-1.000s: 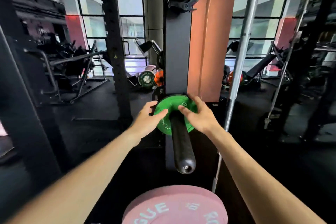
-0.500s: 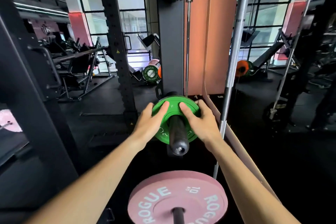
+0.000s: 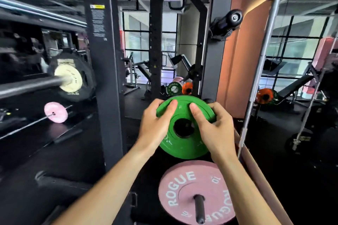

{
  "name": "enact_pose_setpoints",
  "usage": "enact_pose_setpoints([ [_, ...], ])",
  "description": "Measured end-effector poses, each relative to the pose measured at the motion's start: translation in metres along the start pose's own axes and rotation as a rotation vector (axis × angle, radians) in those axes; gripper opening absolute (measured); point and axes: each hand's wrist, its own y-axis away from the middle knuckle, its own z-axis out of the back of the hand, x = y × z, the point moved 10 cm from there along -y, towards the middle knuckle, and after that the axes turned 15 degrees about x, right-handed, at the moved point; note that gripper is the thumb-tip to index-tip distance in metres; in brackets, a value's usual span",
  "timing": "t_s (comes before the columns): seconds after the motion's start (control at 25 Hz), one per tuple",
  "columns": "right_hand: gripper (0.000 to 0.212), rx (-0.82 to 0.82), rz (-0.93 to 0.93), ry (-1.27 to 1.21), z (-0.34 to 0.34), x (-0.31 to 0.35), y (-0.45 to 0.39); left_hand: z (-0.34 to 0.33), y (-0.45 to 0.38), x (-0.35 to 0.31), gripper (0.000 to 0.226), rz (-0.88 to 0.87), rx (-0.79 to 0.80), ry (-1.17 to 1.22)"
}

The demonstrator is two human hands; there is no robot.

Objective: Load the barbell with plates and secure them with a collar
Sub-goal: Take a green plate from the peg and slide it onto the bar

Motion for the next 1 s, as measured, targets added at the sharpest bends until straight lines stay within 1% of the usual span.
enact_pose_setpoints([
  [0.04, 0.033, 0.05, 0.054, -0.031, -0.032, 0.031, 0.01, 0.04, 0.027, -0.023, 0.023, -0.026, -0.083, 0.011],
  [0.08, 0.035, 0.118, 0.059, -0.077, -0.078, 0.061, 0.022, 0.09, 0.06, -0.051, 0.022, -0.05, -0.158, -0.057],
  [0.12, 0.037, 0.09, 0.057, -0.127, -0.08, 0.058, 0.022, 0.091, 0.06, -0.057, 0.021, -0.068, -0.138, -0.06],
  [0.16, 0.039, 0.102, 0.065, -0.17, -0.091, 0.066, 0.022, 0.096, 0.064, -0.064, 0.021, -0.059, -0.13, -0.077],
  [0.2, 0.041, 0.14, 0.083, -0.199, -0.115, 0.079, 0.025, 0.118, 0.078, -0.071, 0.021, -0.042, -0.169, -0.103],
  [0.24, 0.041, 0.194, 0.095, -0.245, -0.152, 0.097, 0.035, 0.155, 0.104, -0.083, 0.019, -0.029, -0.239, -0.125],
  [0.32, 0.038, 0.274, 0.106, -0.302, -0.213, 0.127, 0.051, 0.213, 0.146, -0.111, 0.017, -0.048, -0.326, -0.134],
  [0.4, 0.034, 0.345, 0.121, -0.371, -0.267, 0.153, 0.061, 0.266, 0.175, -0.124, 0.018, -0.06, -0.402, -0.173],
  [0.52, 0.027, 0.441, 0.142, -0.479, -0.335, 0.177, 0.068, 0.324, 0.208, -0.136, 0.018, -0.057, -0.499, -0.212],
  [0.6, 0.029, 0.5, 0.143, -0.532, -0.383, 0.189, 0.071, 0.364, 0.226, -0.143, 0.02, -0.052, -0.555, -0.258],
  [0.68, 0.031, 0.542, 0.168, -0.586, -0.426, 0.198, 0.069, 0.403, 0.236, -0.145, 0.025, -0.049, -0.6, -0.293],
  [0.8, 0.034, 0.596, 0.222, -0.663, -0.479, 0.205, 0.055, 0.455, 0.23, -0.141, 0.029, -0.049, -0.616, -0.296],
  [0.92, 0.034, 0.574, 0.231, -0.689, -0.512, 0.205, 0.028, 0.493, 0.203, -0.134, 0.024, -0.03, -0.605, -0.313],
  [1.0, 0.033, 0.551, 0.202, -0.709, -0.533, 0.197, 0.007, 0.515, 0.182, -0.126, 0.02, -0.023, -0.591, -0.32],
])
